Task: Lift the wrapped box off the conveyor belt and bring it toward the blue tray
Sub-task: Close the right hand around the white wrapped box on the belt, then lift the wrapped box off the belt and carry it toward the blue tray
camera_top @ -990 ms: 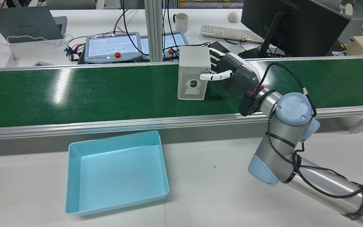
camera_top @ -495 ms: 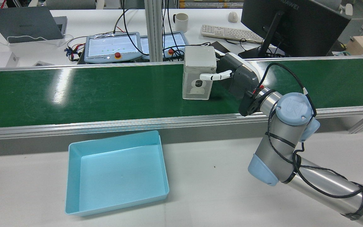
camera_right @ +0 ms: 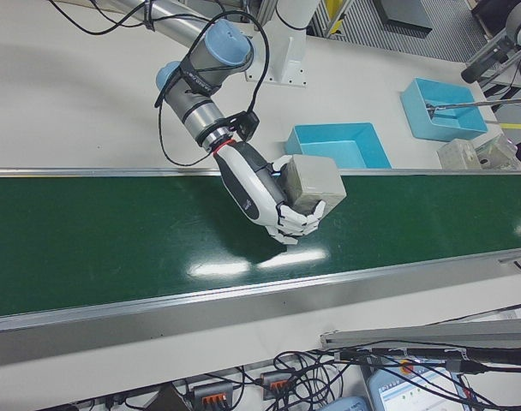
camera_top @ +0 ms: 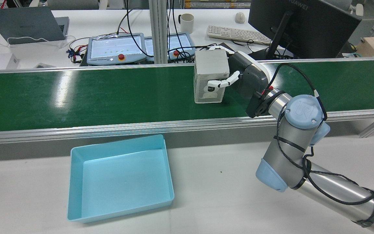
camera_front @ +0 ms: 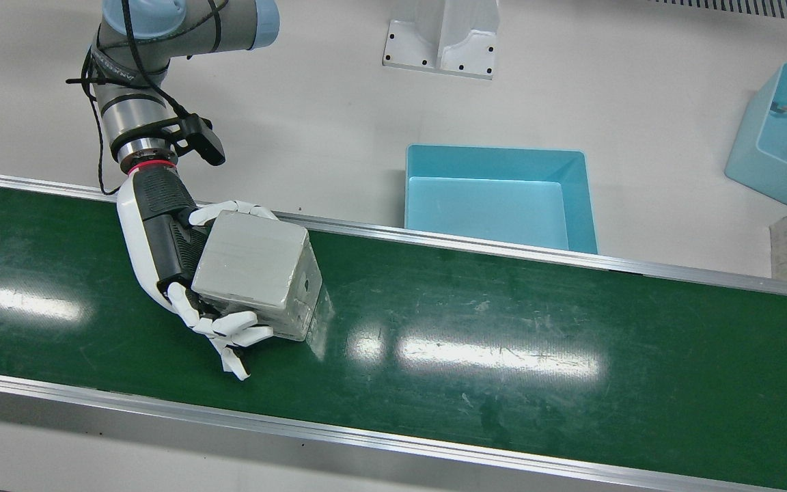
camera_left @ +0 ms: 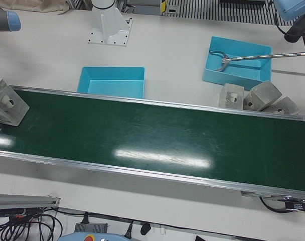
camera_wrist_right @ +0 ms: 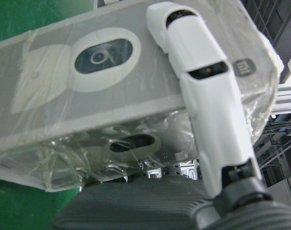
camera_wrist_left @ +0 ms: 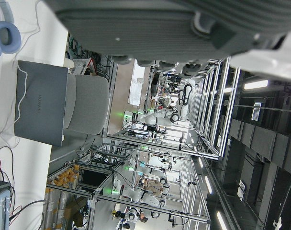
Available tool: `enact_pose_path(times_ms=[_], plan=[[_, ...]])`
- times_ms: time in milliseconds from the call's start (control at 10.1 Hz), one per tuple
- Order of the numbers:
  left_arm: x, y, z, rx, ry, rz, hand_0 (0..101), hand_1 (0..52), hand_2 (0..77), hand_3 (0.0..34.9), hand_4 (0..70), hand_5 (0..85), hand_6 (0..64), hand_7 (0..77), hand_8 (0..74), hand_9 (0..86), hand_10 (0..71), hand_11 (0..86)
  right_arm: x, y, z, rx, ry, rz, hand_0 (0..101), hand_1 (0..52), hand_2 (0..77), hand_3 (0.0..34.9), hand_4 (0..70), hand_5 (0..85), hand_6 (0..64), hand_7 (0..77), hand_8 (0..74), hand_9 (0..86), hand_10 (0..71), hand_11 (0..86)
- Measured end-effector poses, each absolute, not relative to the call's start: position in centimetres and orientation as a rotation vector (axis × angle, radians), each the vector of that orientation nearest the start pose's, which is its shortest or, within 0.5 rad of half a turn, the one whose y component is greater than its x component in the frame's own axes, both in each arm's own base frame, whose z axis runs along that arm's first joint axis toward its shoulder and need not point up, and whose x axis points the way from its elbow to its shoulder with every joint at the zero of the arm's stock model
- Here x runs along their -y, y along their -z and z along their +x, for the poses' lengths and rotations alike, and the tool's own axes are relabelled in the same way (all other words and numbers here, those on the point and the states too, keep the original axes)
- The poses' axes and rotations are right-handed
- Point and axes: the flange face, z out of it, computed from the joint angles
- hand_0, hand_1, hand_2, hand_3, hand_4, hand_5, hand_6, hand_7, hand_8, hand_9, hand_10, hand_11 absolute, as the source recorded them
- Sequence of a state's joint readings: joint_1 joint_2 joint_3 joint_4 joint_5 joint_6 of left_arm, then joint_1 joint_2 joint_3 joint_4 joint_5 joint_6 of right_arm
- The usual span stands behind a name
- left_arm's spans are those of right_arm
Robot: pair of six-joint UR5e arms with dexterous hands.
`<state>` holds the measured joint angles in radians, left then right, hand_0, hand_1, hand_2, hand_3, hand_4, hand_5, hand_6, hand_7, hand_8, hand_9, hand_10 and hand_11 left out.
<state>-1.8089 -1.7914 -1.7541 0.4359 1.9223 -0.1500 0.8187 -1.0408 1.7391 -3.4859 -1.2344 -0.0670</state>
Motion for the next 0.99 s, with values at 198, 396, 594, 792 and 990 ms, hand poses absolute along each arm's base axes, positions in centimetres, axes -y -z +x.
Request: enact_pose_path(times_ms=[198, 396, 594, 792, 990], plan=[[50.5, -52.6, -22.5, -2.191, 2.279, -0.303, 0, 0.0, 0.5, 0.0, 0.0, 1.1, 0.0, 0.0, 0.0, 0.0, 0.5, 0.0, 57.2, -32.4, -30.6, -2.660, 1.901, 0.598, 53, 14.2, 33.8, 14.1, 30.0, 59.5, 27.8, 52.9, 38.2, 43.1, 10.9, 54.0], [50.5, -52.6, -22.5, -2.191, 2.279, -0.303, 0, 0.0, 0.5, 0.0, 0.0, 1.1, 0.0, 0.0, 0.0, 0.0, 0.5, 0.0, 55.6, -28.7, -29.2, -2.678, 1.834, 0.616, 53, 14.2, 33.8, 10.8, 30.5, 63.8, 30.0, 58.4, 41.5, 46.4, 18.0, 59.5], [50.5, -52.6, -22.5, -2.191, 2.279, -0.303, 0, 0.0, 0.5, 0.0, 0.0, 1.1, 0.0, 0.0, 0.0, 0.0, 0.5, 0.0, 53.2, -23.2, -29.2, -2.697, 1.771, 0.661, 52, 14.2, 33.8, 7.8, 31.1, 68.2, 32.7, 63.8, 44.7, 50.2, 23.5, 64.4], [50.5, -52.6, -22.5, -2.191, 2.279, -0.303, 0, 0.0, 0.5, 0.0, 0.0, 1.1, 0.0, 0.5, 0.0, 0.0, 0.0, 0.0, 49.9, -20.0, -32.4, -2.716, 1.741, 0.708, 51, 1.6, 32.7, 1.0, 34.4, 70.4, 41.5, 70.9, 49.1, 60.0, 36.0, 69.3], [50.5, -52.6, -22.5, -2.191, 2.279, -0.303, 0, 0.0, 0.5, 0.0, 0.0, 1.1, 0.0, 0.5, 0.0, 0.0, 0.5, 0.0, 45.6, -17.6, -37.8, -2.755, 1.727, 0.713, 50, 1.1, 32.7, 0.7, 37.1, 76.4, 56.2, 76.9, 61.1, 80.7, 42.5, 72.5]])
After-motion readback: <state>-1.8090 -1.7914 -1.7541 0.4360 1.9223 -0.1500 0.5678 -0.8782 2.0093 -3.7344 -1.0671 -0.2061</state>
